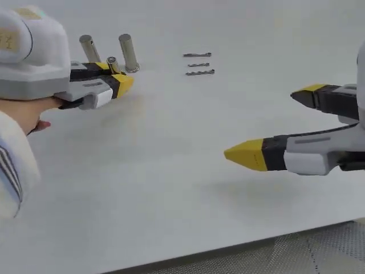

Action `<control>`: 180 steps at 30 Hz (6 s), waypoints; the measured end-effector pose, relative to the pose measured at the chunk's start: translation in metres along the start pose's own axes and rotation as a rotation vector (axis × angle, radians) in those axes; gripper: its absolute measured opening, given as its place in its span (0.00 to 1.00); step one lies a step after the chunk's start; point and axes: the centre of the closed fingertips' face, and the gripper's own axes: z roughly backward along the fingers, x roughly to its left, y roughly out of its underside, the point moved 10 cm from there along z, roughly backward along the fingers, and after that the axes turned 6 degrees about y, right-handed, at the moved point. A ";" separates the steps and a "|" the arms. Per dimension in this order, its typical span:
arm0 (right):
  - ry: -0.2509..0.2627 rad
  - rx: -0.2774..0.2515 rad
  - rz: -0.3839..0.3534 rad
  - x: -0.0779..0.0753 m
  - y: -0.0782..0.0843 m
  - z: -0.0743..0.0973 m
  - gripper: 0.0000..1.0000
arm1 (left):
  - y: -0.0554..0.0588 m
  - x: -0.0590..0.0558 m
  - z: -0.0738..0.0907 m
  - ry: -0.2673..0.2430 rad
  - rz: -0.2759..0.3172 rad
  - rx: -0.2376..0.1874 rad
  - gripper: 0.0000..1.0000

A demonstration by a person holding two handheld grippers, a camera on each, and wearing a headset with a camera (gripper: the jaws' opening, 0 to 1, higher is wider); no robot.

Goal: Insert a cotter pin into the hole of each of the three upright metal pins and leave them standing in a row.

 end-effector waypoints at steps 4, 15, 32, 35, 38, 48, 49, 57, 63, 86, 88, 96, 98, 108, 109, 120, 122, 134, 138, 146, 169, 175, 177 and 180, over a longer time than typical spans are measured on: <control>0.000 -0.001 0.003 0.002 0.001 0.001 0.93 | 0.001 -0.009 -0.001 0.053 -0.006 -0.013 0.05; -0.003 -0.006 0.007 0.003 0.002 0.002 0.92 | 0.001 -0.041 -0.006 0.184 -0.067 0.006 0.05; -0.002 -0.010 -0.004 0.004 0.003 0.003 0.92 | 0.016 -0.064 -0.017 0.260 -0.130 0.067 0.05; 0.000 -0.008 -0.002 0.003 0.003 0.003 0.92 | 0.018 -0.066 -0.019 0.267 -0.126 0.071 0.05; -0.001 -0.008 -0.002 0.003 0.003 0.003 0.92 | 0.018 -0.066 -0.020 0.263 -0.130 0.069 0.05; -0.008 -0.005 0.005 0.004 0.002 0.002 0.92 | 0.019 -0.064 -0.020 0.260 -0.112 0.055 0.06; -0.007 -0.005 0.005 0.005 0.001 0.002 0.92 | 0.019 -0.064 -0.020 0.261 -0.109 0.054 0.06; -0.012 -0.002 0.012 0.006 0.000 0.002 0.92 | 0.020 -0.066 -0.019 0.253 -0.073 0.051 0.07; -0.015 -0.005 0.019 0.008 -0.001 0.003 0.91 | 0.020 -0.070 -0.017 0.253 -0.056 0.050 0.21; -0.014 -0.009 0.036 0.009 -0.007 0.004 0.91 | 0.018 -0.091 0.017 0.252 0.110 -0.079 0.99; -0.016 -0.007 0.038 0.010 -0.007 0.003 0.90 | 0.018 -0.092 0.020 0.258 0.117 -0.082 0.99; -0.021 -0.004 0.053 0.007 -0.015 0.000 0.90 | 0.020 -0.090 0.028 0.212 0.122 -0.092 0.99; -0.018 -0.008 0.067 0.005 -0.019 -0.001 0.90 | 0.021 -0.089 0.030 0.201 0.127 -0.099 0.99; -0.017 0.014 0.171 -0.010 -0.043 0.002 0.86 | 0.022 -0.084 0.039 0.155 0.128 -0.108 0.99; -0.018 0.010 0.184 -0.012 -0.046 0.001 0.83 | 0.022 -0.084 0.039 0.153 0.136 -0.107 0.99; -0.008 0.051 0.328 -0.036 -0.078 -0.017 0.75 | 0.032 -0.082 0.039 0.125 0.151 -0.080 0.99; -0.005 0.056 0.361 -0.040 -0.085 -0.019 0.73 | 0.033 -0.082 0.039 0.119 0.155 -0.081 0.99; -0.006 0.126 0.503 -0.052 -0.113 -0.037 0.62 | 0.037 -0.078 0.038 0.101 0.192 -0.098 0.99; -0.020 0.147 0.549 -0.052 -0.120 -0.050 0.57 | 0.036 -0.079 0.037 0.107 0.190 -0.103 0.99; -0.055 0.176 0.618 -0.047 -0.134 -0.070 0.44 | 0.034 -0.081 0.037 0.114 0.192 -0.096 0.99; -0.216 0.348 0.748 -0.054 -0.132 -0.149 0.02 | 0.022 -0.088 0.035 0.124 0.193 -0.102 0.99; -0.224 0.398 0.780 -0.058 -0.123 -0.160 0.01 | 0.020 -0.093 0.032 0.138 0.195 -0.091 0.99; -0.224 0.409 0.786 -0.060 -0.121 -0.165 0.01 | 0.020 -0.094 0.031 0.141 0.194 -0.090 0.99; -0.231 0.439 0.775 -0.063 -0.117 -0.170 0.01 | 0.020 -0.094 0.031 0.143 0.194 -0.089 0.99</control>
